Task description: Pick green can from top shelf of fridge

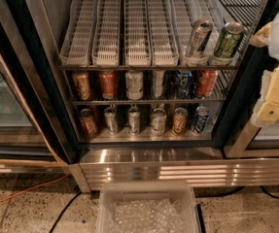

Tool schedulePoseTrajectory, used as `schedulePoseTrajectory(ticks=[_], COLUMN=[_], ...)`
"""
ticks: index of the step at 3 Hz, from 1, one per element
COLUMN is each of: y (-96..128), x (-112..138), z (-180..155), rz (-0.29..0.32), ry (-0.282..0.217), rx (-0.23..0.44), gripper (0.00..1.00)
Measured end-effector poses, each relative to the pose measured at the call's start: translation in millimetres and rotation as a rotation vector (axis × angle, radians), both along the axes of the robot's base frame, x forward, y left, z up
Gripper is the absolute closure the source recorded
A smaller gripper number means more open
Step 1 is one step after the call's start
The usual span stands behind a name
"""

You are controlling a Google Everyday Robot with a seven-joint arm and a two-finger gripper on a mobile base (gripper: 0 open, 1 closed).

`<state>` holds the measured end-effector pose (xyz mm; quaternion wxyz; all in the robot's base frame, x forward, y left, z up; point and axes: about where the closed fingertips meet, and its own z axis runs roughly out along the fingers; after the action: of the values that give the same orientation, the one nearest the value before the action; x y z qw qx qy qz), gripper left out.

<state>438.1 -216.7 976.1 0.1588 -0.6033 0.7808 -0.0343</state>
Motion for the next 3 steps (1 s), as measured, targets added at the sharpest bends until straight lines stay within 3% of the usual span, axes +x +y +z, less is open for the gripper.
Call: schedulePoseTrajectory(ticks=[1,2,3], y=[1.3,1.9,-2.0], x=[1.9,14.1,34.9], z=[-0.8,-24.2,-68.6], rz=[0.0,-0.005,-0.046], ry=[-0.008,-0.028,-0.061], rx=[0.008,0.037,0.124], gripper=[0.0,0.0,0.0])
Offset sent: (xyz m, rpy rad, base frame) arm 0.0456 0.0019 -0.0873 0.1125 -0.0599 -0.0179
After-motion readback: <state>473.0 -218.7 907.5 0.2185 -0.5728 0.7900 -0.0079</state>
